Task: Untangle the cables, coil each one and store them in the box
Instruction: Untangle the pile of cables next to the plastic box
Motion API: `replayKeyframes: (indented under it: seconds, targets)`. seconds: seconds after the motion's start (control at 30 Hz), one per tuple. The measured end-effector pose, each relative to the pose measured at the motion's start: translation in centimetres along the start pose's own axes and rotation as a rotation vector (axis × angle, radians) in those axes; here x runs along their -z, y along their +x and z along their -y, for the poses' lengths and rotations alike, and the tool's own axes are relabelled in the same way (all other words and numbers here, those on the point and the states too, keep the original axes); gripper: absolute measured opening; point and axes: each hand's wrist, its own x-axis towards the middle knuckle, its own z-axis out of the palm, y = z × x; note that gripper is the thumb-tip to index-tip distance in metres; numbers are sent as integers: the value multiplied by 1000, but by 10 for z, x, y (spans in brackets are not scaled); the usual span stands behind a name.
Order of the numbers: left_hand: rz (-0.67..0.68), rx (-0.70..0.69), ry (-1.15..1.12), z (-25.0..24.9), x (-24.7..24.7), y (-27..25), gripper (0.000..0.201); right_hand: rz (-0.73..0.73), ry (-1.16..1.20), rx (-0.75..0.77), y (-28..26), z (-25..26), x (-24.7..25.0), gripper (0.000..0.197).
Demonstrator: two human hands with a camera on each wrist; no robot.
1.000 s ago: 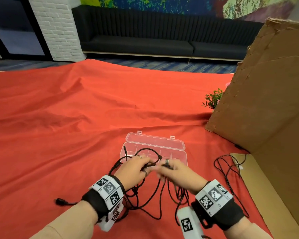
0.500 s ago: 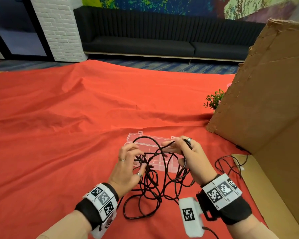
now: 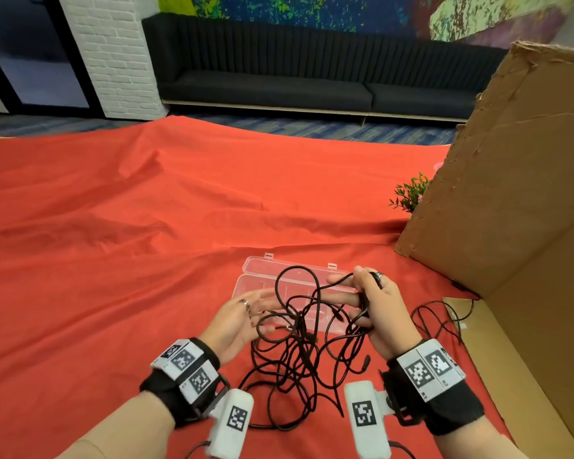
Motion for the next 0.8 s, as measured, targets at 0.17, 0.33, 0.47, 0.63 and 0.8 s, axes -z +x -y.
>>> replayKeyframes:
  seconds: [0.17,0.33,0.47,0.63,0.8]
  targets:
    - [136,43,196,1,-13,-4,23,-35,64,-29,5,-4,4,26]
    - [126,-126,402,-6,-18,-8,14,-39,48,-39,8,-9,9,20]
    - [99,-278,676,-19,-15,-6,24,44,-29,-73,8,-15,6,22]
    - [106,-189,336,-30,-19,-11,21,122,41,-88,9,-15,0,27]
    - [242,36,96,-39,-21,-18,38,149,-2,-37,7,-21,-9,37]
